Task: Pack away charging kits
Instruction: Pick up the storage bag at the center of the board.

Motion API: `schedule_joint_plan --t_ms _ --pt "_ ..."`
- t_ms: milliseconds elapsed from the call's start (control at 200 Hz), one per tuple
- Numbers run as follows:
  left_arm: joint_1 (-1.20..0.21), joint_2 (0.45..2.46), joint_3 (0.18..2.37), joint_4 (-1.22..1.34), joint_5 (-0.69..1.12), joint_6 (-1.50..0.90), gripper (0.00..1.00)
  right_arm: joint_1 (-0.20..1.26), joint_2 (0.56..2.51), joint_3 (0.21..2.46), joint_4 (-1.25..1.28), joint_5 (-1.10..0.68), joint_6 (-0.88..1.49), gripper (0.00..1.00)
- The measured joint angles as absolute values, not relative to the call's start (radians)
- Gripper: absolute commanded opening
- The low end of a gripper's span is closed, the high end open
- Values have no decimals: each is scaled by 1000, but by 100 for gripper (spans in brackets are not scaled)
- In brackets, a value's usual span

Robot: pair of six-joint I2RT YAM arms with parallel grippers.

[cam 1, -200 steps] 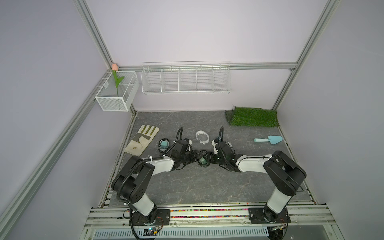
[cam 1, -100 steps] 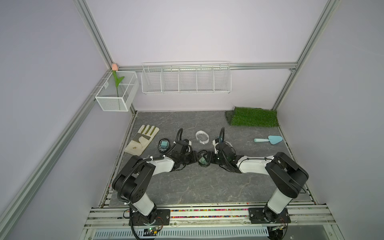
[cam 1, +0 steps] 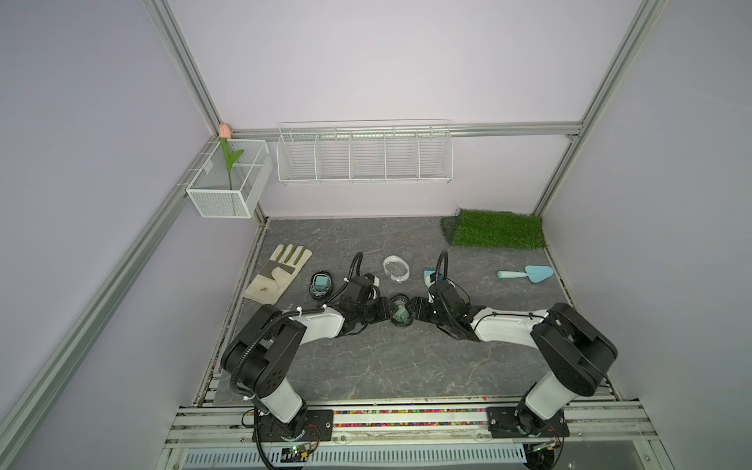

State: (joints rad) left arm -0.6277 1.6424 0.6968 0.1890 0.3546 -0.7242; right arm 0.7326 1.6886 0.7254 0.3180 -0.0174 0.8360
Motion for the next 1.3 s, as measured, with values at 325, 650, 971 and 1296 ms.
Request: schedule_joint_plan --t_ms 325,650,971,1296 --pt "-641 1674 726 173 329 -722 37 715 1797 671 613 -83 967 52" --pt "-641 1689 731 176 325 -724 43 711 1810 639 701 -75 1030 24" --pt "-643 1684 731 190 340 -727 72 712 1792 625 723 -73 1016 12" --pt "-632 1562 704 249 361 -750 73 722 1656 609 632 -45 937 9"
